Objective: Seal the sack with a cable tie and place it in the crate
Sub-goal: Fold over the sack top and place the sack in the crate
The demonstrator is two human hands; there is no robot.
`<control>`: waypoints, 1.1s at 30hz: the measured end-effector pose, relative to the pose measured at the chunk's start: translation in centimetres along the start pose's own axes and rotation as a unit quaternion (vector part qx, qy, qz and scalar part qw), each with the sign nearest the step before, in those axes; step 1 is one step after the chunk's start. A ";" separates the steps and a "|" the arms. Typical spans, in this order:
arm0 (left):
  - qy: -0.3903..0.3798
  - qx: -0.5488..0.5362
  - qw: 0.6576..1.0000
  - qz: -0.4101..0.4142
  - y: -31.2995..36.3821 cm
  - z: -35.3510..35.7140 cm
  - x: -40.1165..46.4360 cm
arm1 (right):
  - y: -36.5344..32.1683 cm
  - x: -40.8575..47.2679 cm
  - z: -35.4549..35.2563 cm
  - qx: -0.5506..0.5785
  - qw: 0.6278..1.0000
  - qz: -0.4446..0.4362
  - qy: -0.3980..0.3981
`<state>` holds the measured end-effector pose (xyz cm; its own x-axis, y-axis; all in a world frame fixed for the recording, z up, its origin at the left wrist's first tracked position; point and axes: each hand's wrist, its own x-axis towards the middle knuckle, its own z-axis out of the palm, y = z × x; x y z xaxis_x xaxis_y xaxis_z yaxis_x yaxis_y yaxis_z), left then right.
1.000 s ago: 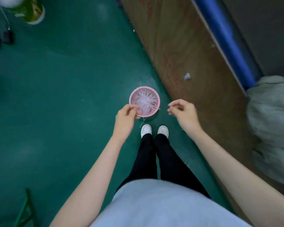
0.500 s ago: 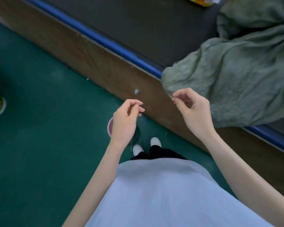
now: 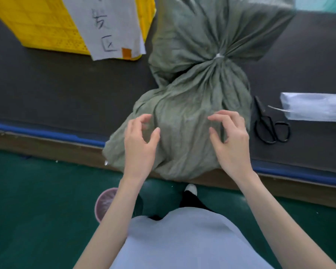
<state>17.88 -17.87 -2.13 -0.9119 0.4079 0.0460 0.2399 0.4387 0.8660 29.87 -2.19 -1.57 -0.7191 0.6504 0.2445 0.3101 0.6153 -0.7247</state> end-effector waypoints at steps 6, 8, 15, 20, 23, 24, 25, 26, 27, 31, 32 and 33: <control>-0.097 0.111 0.989 -0.028 3.1 5.8 3.2 | 5.2 4.8 -2.6 -0.063 0.996 0.067 -0.009; -0.142 0.155 0.976 -0.053 3.2 7.9 3.9 | 6.5 6.0 -2.7 -0.063 0.992 0.102 -0.035; -0.151 0.352 0.920 -0.083 0.1 11.3 6.8 | 9.1 7.9 -1.2 0.055 0.971 0.193 -0.131; -0.073 0.433 0.894 -0.088 -2.1 9.5 9.1 | 9.4 7.9 1.3 0.101 0.953 0.234 -0.166; -0.107 0.402 0.899 -0.138 -2.8 9.0 10.2 | 8.8 7.8 3.1 0.073 0.951 0.248 -0.169; -0.118 0.380 0.905 -0.150 -2.9 9.1 10.3 | 8.5 7.7 3.6 0.056 0.952 0.252 -0.167; -0.127 0.366 0.909 -0.157 -2.9 9.2 10.4 | 8.3 7.7 4.0 0.046 0.952 0.256 -0.163; -0.133 0.363 0.909 -0.154 -2.8 9.2 10.4 | 8.1 7.7 4.5 0.051 0.951 0.263 -0.155; -0.139 0.362 0.911 -0.142 -2.8 9.1 10.6 | 7.8 7.8 4.9 0.070 0.949 0.273 -0.142; -0.172 0.235 0.952 -0.098 -3.6 8.6 10.9 | 6.9 8.0 6.2 0.171 0.936 0.289 -0.109; -0.182 0.169 0.964 -0.099 -3.6 8.6 10.8 | 6.8 8.1 6.4 0.198 0.929 0.296 -0.106; -0.189 0.109 0.970 -0.104 -3.6 8.6 10.6 | 6.4 8.2 6.6 0.227 0.919 0.305 -0.106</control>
<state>10.17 -8.24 -9.02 -0.7702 0.5396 -0.3400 0.1664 0.6846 0.7096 21.86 4.16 -8.48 -0.6171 0.6815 -0.3934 0.4397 -0.1160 -0.8906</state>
